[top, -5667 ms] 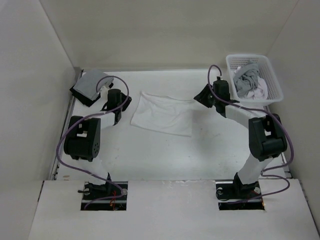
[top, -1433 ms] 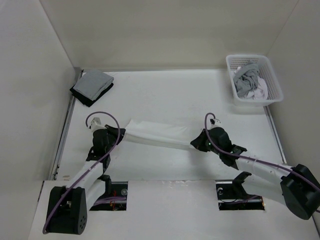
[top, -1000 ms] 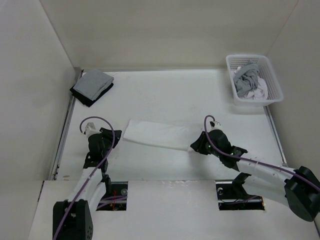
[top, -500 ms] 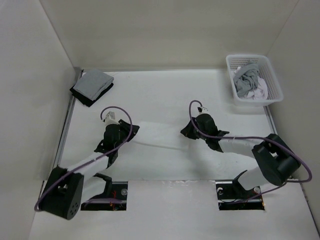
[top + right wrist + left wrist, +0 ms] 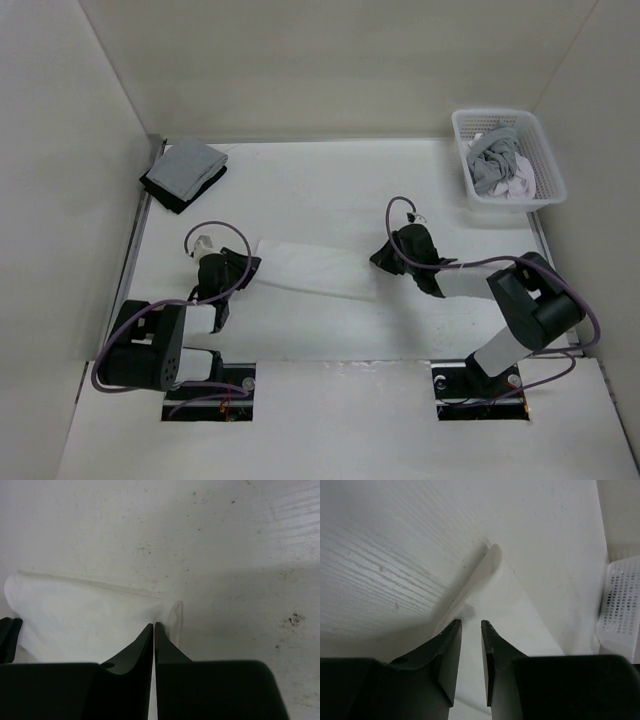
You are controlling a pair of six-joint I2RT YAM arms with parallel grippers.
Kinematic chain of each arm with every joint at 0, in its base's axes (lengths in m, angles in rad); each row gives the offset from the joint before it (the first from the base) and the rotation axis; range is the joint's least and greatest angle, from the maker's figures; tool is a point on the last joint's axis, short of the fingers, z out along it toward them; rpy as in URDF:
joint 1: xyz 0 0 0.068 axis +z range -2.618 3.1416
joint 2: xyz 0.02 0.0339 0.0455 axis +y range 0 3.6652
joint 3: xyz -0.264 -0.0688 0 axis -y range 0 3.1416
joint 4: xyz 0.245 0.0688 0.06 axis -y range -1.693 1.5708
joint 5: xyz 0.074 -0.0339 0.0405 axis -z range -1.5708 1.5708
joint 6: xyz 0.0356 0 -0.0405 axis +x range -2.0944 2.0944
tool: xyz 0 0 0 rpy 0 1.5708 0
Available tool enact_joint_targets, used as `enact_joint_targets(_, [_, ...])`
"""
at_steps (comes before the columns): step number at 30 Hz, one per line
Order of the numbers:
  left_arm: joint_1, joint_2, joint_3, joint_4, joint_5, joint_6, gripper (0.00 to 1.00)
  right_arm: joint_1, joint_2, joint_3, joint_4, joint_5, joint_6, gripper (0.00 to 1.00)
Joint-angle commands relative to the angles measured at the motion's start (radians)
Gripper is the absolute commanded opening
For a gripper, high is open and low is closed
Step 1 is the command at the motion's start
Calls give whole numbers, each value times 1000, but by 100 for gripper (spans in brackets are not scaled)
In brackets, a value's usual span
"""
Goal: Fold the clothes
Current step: Fold the tank top
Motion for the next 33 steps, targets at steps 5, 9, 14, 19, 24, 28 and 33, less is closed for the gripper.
enact_joint_targets(5, [27, -93, -21, 67, 41, -32, 24, -8, -150, -48, -46, 63, -5, 11])
enact_joint_targets(9, [26, -227, -24, 9, 59, -54, 26, 20, -282, -127, -66, 42, -25, 30])
enact_joint_targets(14, [-38, -371, 34, -140, 6, -2, 29, 34, -284, -189, -70, -70, -15, 52])
enact_joint_targets(19, [-95, -403, 60, -163, -22, 14, 29, 34, -188, -190, 20, -144, 33, 52])
enact_joint_targets(24, [-121, -420, 70, -163, -25, 12, 29, 34, -82, -152, 58, -161, 93, 37])
enact_joint_targets(28, [-123, -431, 80, -163, -23, 7, 29, 24, -52, -169, 132, -167, 139, 16])
enact_joint_targets(33, [-149, -437, 97, -163, -25, 3, 30, 0, -208, -235, 76, -86, 145, 9])
